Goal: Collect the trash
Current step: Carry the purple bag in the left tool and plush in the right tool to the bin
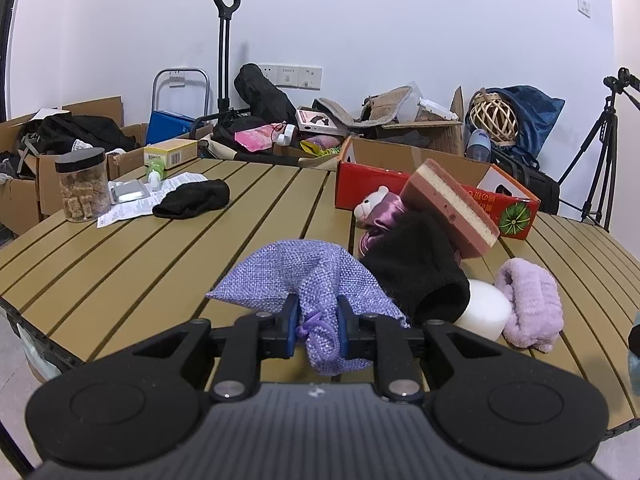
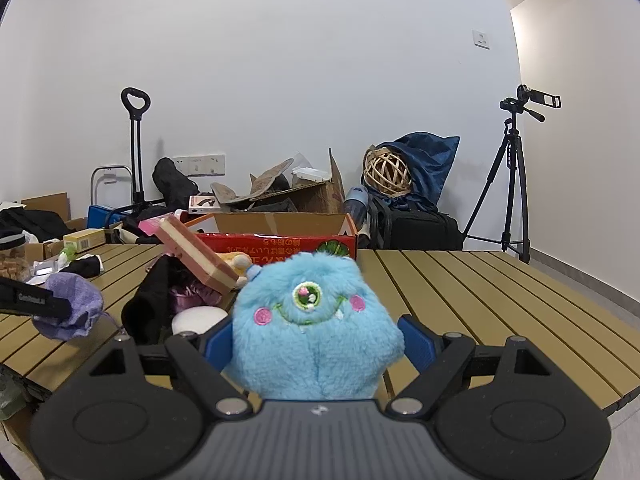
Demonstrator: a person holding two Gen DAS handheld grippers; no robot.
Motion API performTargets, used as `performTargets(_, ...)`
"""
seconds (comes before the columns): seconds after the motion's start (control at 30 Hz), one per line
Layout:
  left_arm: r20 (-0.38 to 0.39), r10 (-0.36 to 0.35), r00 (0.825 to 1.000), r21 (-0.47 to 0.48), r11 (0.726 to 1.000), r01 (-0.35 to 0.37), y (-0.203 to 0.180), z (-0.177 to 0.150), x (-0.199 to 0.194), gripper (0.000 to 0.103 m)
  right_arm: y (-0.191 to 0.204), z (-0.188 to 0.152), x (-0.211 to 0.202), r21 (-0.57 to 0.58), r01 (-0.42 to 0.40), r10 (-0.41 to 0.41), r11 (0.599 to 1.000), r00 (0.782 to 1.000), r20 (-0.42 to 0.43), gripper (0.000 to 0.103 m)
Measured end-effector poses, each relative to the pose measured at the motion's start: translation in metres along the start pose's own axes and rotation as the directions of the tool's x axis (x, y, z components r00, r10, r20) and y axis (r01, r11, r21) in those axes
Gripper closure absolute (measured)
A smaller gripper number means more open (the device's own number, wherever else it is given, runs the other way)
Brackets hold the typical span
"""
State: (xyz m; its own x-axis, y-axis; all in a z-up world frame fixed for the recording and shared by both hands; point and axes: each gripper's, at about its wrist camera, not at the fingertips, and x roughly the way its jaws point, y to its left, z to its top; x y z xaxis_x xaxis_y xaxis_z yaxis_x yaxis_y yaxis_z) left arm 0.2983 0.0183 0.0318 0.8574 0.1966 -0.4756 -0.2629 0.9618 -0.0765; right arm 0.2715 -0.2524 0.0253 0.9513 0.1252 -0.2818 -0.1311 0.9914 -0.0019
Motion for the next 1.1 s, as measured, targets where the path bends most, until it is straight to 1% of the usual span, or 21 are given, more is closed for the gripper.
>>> performTargets(0.2,0.024,-0.007,1.000,0.027,1.000,0.006,0.005,0.001,-0.013,0.084,0.004,0.001,-0.004,-0.007,-0.013,0.013,1.000,1.000,0.004,0.019)
performTargets(0.33,0.031,-0.020,0.999,0.033,0.999,0.019,0.009,-0.001,-0.021,0.084,0.008,0.001,-0.004,-0.017,-0.038,0.038,0.999,0.999,-0.002,0.019)
performTargets(0.57,0.039,-0.050,0.998,0.063,0.997,0.048,0.011,-0.007,-0.035,0.084,0.020,0.001,-0.008,-0.028,-0.074,0.074,0.997,0.997,-0.002,0.019)
performTargets(0.7,0.052,-0.081,0.995,0.067,0.995,0.078,0.013,-0.011,-0.048,0.084,0.025,0.000,-0.018,-0.030,-0.097,0.097,0.995,0.995,0.004,0.019)
performTargets(0.93,0.081,-0.112,0.990,0.104,0.989,0.103,0.014,-0.023,-0.074,0.084,0.029,-0.014,-0.031,-0.011,-0.111,0.111,0.994,0.994,-0.025,0.019)
performTargets(1.1,0.068,-0.136,0.988,0.112,0.985,0.128,0.017,-0.037,-0.089,0.084,0.031,-0.027,-0.043,0.020,-0.129,0.130,0.991,0.991,-0.044,0.019)
